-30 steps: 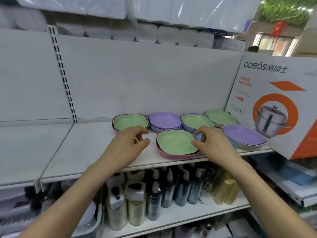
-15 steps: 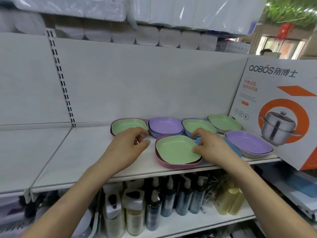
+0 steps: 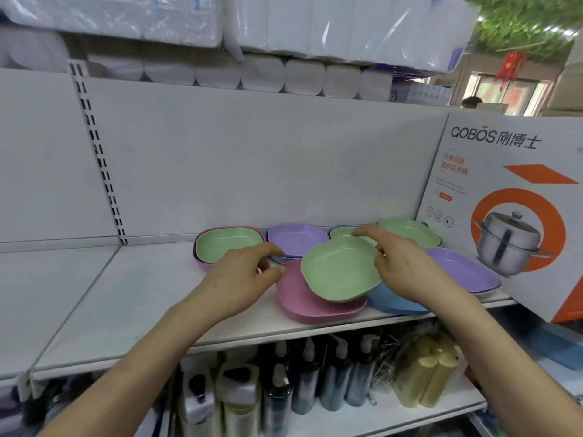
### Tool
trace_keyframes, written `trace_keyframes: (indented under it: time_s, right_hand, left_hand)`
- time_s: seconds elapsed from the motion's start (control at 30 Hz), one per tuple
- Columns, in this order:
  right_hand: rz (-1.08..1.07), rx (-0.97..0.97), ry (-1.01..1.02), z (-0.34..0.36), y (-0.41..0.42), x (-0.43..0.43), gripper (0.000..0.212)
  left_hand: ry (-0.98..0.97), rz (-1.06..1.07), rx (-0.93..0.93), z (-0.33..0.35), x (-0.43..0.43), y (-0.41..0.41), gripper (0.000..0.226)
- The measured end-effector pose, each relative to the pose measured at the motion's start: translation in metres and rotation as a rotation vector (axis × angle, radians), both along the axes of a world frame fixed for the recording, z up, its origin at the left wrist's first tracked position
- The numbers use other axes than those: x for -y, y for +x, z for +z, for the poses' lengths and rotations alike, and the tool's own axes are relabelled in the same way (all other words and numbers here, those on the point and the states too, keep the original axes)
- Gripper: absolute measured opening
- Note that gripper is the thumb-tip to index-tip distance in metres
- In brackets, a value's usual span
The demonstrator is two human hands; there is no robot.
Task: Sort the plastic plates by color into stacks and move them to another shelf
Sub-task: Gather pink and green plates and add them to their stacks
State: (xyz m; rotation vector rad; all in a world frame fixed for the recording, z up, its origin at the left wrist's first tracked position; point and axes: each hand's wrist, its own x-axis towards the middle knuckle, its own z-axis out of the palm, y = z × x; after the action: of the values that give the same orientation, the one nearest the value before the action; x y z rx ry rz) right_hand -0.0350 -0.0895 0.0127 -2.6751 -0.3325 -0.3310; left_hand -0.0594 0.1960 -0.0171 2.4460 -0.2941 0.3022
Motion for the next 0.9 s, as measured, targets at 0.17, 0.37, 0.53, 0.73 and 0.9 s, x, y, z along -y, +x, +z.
trace_keyframes:
  time_s: [0.17, 0.37, 0.53, 0.73, 0.9]
  right_hand:
    - [-0.034, 0.019, 0.053, -0.004, 0.002, 0.01, 0.048]
    - [-0.018, 0.013, 0.22, -0.004, -0.005, 0.015, 0.057]
    - [-0.016, 0.003, 0.282, -0.003, -0.01, 0.018, 0.068]
    - [-0.018, 0.003, 0.305, -0.006, -0.013, 0.02, 0.07]
    - [-0.031, 0.044, 0.378, -0.009, -0.014, 0.022, 0.068]
  left_hand:
    - [0.109, -0.032, -0.115, -0.002, 0.009, 0.0, 0.034]
    - [0.211, -0.038, -0.209, -0.004, 0.024, 0.001, 0.048]
    - [0.257, -0.004, -0.277, -0.003, 0.033, 0.001, 0.082]
    - [0.173, 0.007, -0.315, -0.001, 0.036, -0.006, 0.063]
    - [0.1, 0.015, -0.243, -0.009, 0.035, -0.01, 0.07]
